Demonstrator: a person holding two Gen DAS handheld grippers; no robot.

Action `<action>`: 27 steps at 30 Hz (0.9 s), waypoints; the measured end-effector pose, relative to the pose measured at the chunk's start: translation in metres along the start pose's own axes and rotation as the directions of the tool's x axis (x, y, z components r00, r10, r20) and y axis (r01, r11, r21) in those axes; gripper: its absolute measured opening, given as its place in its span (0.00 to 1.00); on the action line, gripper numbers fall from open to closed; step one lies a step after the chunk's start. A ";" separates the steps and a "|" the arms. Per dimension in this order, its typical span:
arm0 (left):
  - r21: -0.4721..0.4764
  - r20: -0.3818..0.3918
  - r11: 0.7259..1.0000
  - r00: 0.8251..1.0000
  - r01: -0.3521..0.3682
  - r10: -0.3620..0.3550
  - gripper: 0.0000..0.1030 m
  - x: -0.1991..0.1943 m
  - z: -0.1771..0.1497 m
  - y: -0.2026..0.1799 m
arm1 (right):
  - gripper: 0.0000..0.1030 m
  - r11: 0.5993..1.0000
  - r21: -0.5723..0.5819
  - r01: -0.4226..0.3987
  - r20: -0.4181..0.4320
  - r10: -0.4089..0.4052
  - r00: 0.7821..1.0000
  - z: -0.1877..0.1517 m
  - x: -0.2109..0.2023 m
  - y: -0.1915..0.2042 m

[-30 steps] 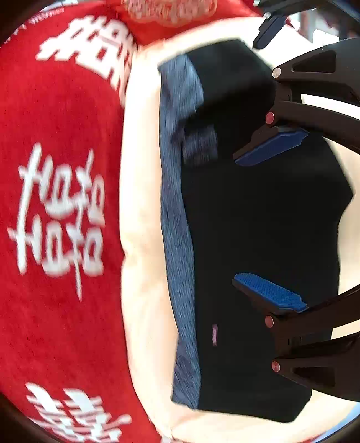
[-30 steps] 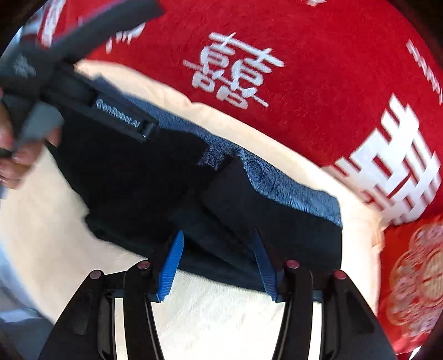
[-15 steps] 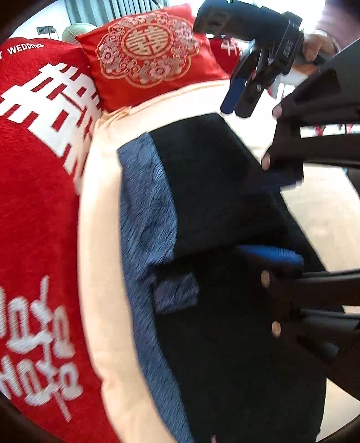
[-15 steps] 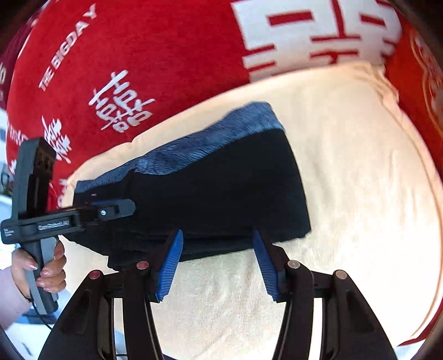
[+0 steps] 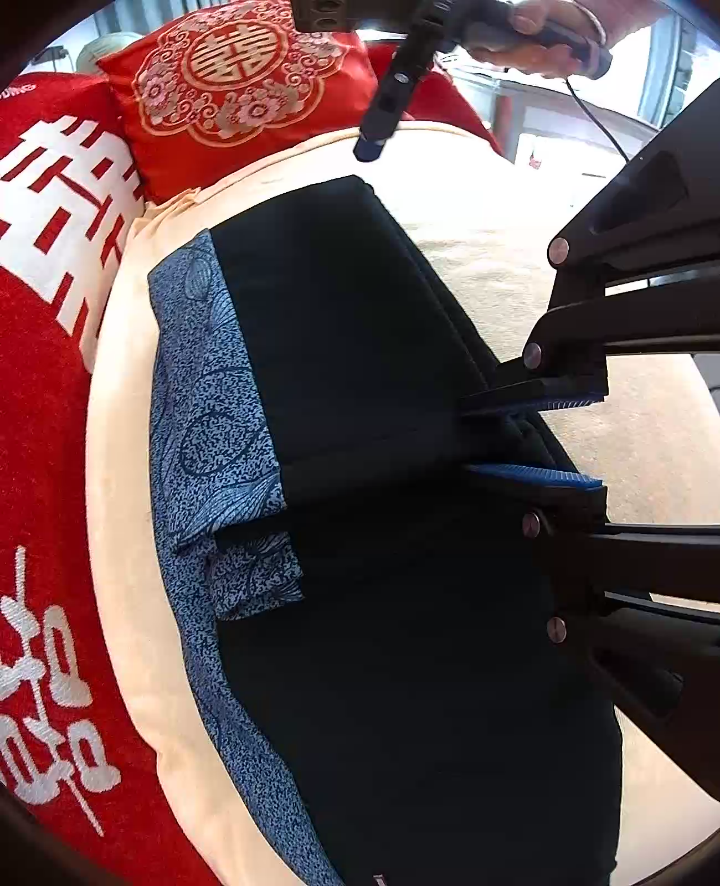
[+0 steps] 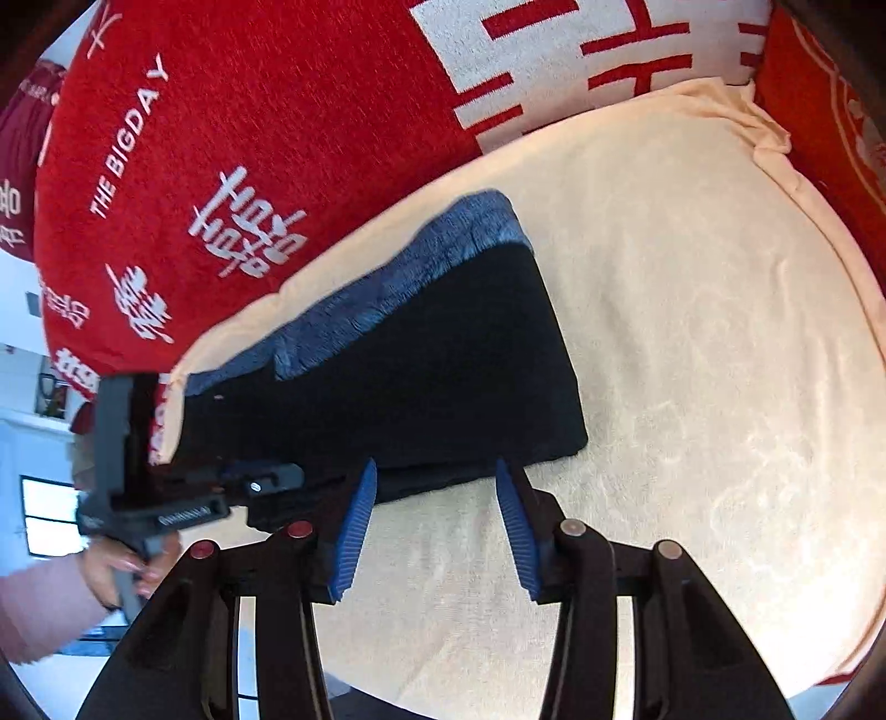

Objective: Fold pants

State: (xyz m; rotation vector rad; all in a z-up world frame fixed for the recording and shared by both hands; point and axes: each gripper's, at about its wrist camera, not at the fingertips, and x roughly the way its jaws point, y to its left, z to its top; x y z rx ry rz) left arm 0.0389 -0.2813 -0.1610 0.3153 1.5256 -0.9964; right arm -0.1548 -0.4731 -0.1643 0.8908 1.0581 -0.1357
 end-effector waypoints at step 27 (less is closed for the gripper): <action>0.020 0.035 0.991 0.990 -0.135 0.134 0.30 -0.009 -0.001 -0.006 | 0.50 0.971 0.221 -0.086 -0.107 0.112 0.988 0.117 0.074 -0.087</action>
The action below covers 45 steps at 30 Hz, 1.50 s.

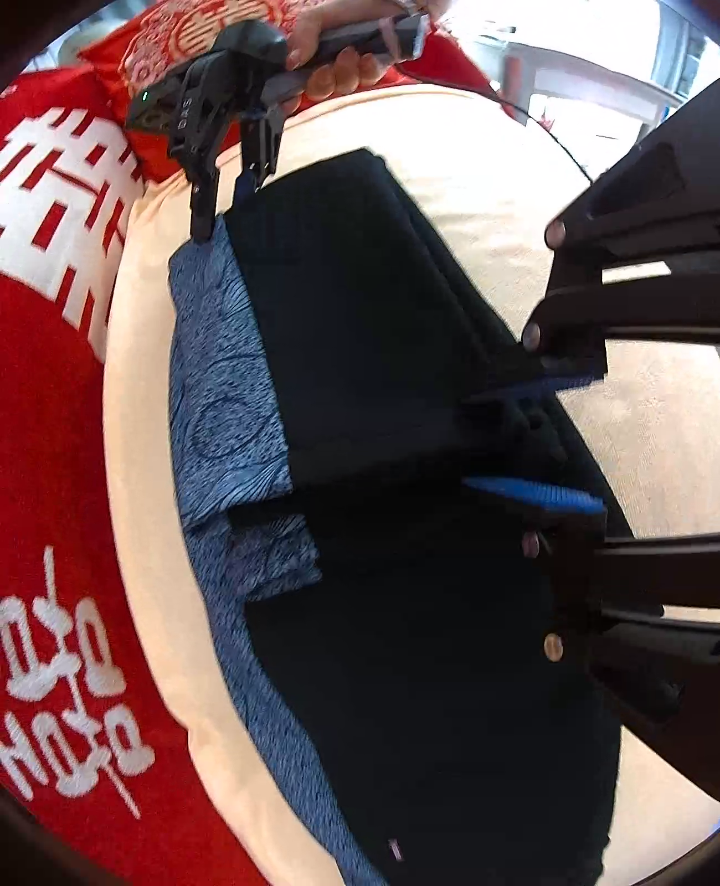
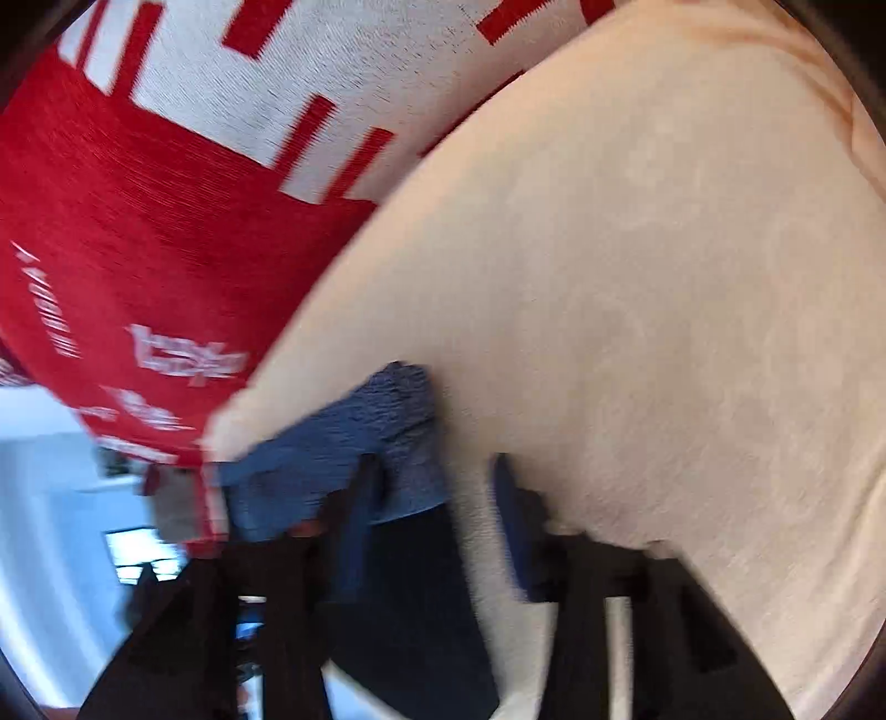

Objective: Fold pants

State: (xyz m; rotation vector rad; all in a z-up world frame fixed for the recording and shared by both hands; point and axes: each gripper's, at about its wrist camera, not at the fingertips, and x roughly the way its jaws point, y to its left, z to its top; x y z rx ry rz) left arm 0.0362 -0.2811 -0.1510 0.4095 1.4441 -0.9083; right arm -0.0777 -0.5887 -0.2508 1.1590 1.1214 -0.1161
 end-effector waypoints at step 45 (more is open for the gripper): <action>-0.248 0.099 0.961 0.983 -0.125 0.154 0.58 -0.041 -0.015 0.067 | 0.12 0.713 -0.695 0.087 -0.126 -0.241 0.962 -0.160 0.080 0.168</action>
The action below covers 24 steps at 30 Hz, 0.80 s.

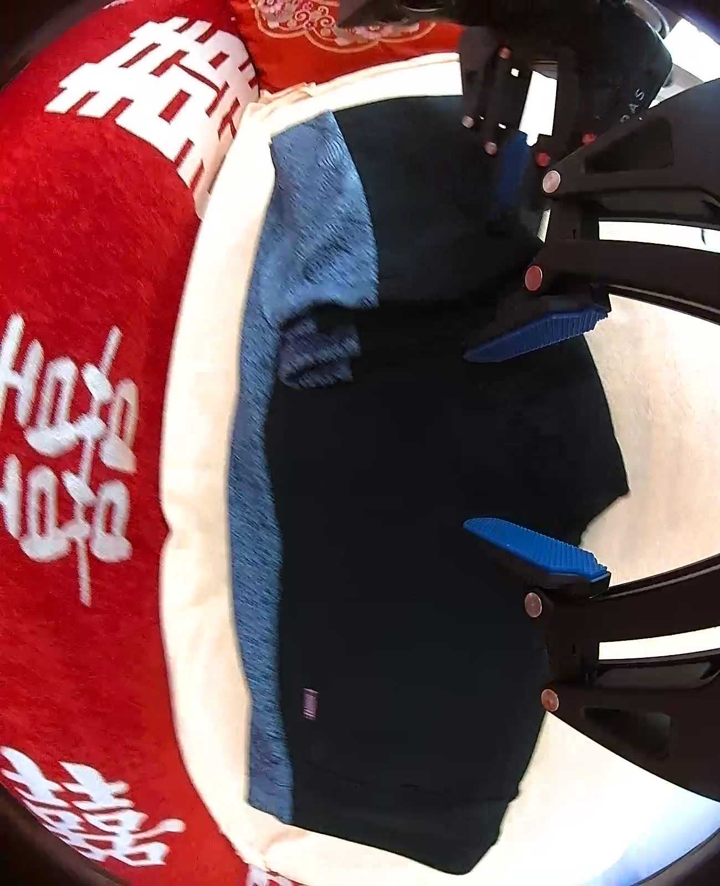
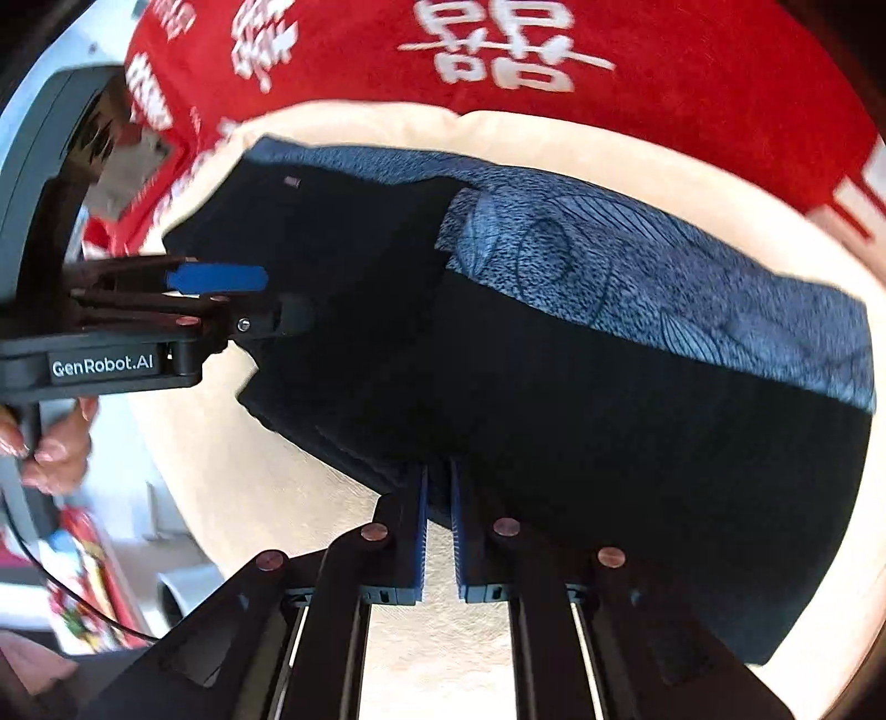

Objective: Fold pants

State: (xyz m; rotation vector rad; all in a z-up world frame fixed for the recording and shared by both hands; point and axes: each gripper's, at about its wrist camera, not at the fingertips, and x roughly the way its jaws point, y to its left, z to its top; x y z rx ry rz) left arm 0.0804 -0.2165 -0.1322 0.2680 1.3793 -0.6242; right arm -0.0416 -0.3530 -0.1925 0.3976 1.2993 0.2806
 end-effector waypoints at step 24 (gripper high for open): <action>0.088 0.135 0.996 0.991 -0.024 0.012 0.58 -0.023 0.065 -0.097 | 0.42 0.870 0.491 -0.056 0.219 -0.061 0.974 -0.022 -0.098 -0.147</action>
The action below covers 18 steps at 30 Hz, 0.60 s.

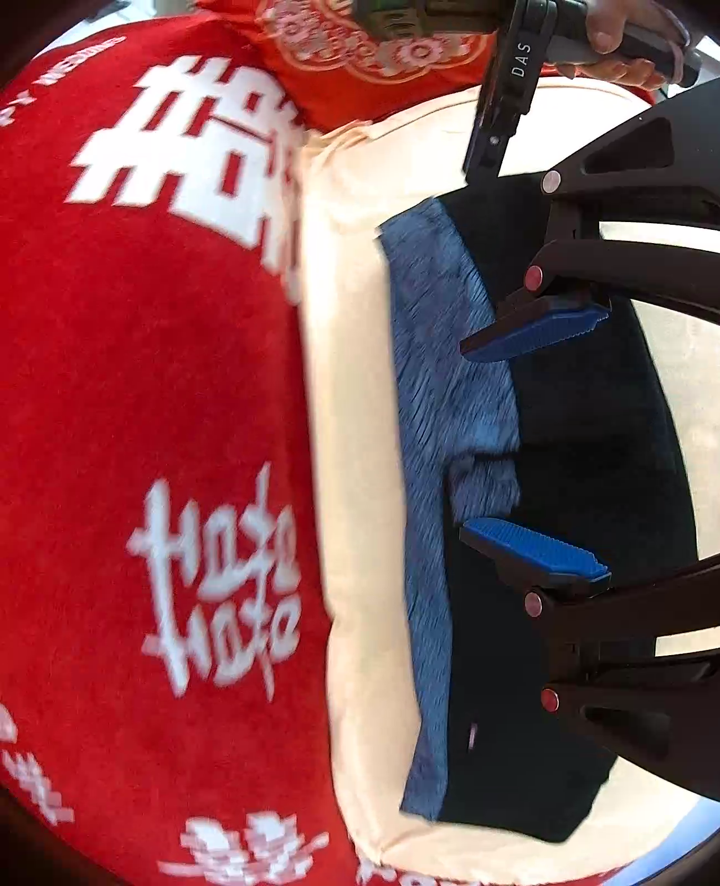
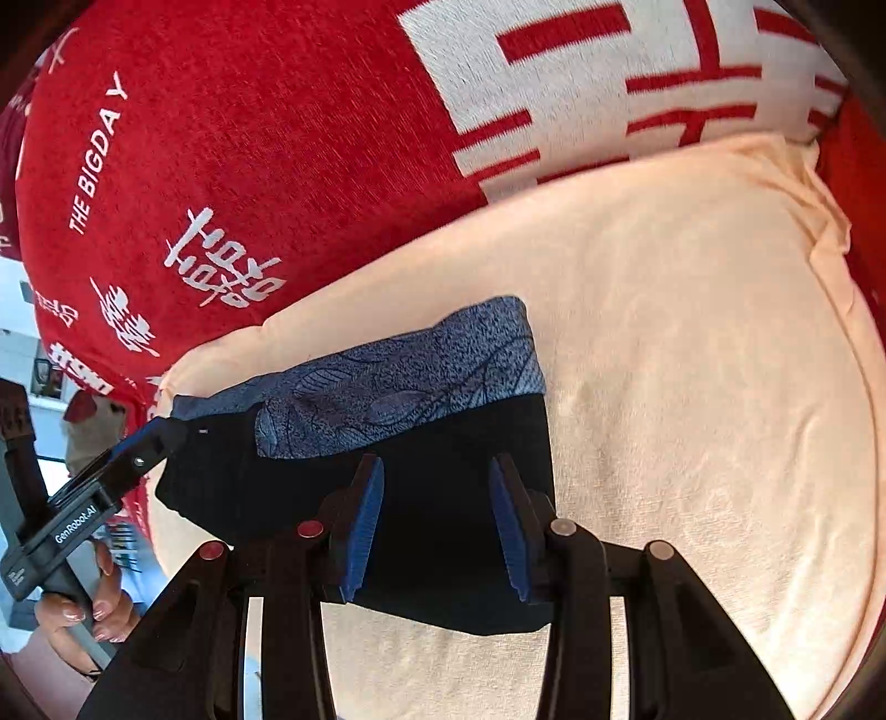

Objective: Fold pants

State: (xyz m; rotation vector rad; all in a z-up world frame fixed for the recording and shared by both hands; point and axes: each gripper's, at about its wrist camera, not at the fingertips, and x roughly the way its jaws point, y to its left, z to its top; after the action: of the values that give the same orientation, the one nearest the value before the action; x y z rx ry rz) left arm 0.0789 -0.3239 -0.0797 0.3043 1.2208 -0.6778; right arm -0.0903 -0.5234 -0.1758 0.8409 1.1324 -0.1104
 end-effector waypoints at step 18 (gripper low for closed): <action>-0.057 -0.216 0.983 0.964 -0.174 0.158 0.99 0.079 -0.054 -0.012 | 0.52 0.999 -0.008 -0.035 -0.090 0.034 0.995 -0.014 0.025 0.000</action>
State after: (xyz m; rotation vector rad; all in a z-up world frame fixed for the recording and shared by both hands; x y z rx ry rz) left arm 0.0442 -0.3278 -0.1703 0.4188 1.4024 -0.4611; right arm -0.0901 -0.5065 -0.1988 0.8637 1.2011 -0.0394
